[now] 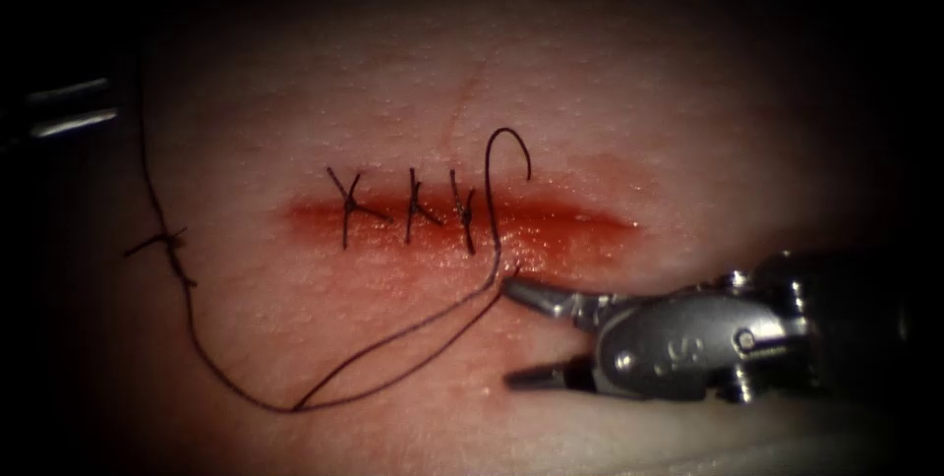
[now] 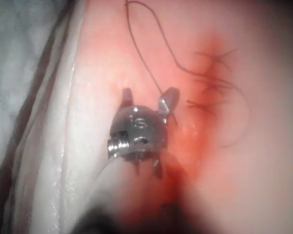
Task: Wound Closure
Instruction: Use the right needle driver to pull the suture through until only a short tail is left.
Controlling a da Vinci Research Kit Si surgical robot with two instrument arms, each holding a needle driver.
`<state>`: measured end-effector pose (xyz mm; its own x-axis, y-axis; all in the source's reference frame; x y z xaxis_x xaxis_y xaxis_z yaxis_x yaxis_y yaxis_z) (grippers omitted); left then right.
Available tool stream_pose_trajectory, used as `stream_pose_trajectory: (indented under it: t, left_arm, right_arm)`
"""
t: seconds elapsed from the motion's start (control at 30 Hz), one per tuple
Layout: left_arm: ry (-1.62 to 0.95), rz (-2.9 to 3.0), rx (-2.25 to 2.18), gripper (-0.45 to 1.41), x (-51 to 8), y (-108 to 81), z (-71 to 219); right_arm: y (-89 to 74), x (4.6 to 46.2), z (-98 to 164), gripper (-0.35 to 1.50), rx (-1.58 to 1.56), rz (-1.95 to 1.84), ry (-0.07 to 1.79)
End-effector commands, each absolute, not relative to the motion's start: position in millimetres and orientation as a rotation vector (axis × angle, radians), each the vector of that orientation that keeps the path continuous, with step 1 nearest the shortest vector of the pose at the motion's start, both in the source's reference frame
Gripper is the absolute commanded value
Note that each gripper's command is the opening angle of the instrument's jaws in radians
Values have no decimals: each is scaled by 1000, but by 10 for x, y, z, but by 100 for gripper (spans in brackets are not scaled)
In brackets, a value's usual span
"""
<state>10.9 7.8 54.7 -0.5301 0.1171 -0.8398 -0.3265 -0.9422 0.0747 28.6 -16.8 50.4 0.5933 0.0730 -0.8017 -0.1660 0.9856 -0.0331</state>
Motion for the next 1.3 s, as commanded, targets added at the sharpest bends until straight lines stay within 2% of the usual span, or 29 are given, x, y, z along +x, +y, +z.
stream_pose_trajectory:
  t: [0.03,0.23,0.4,0.47,0.5,0.53,0.83,1.3]
  left_arm:
    - [327,2523,-1362,-45,105,80,552]
    - [331,2525,-1353,-45,104,78,549]
    - [332,2525,-1351,-45,103,78,549]
    - [333,2525,-1351,-45,103,77,548]
    - [333,2525,-1350,-45,103,77,548]
    - [333,2525,-1350,-45,103,77,548]
    - [335,2524,-1351,-45,101,77,550]
    - [338,2521,-1358,-45,96,76,555]
  right_arm:
    - [-163,294,517,109,-116,136,923]
    - [-157,299,540,113,-129,136,912]
    - [-161,304,548,81,-116,117,889]
    - [-161,306,550,51,-118,111,886]
    - [-161,305,550,17,-118,110,887]
    - [-162,303,549,-35,-117,108,888]
    - [-187,300,525,-35,-112,120,846]
    - [-257,341,457,-35,-81,91,881]
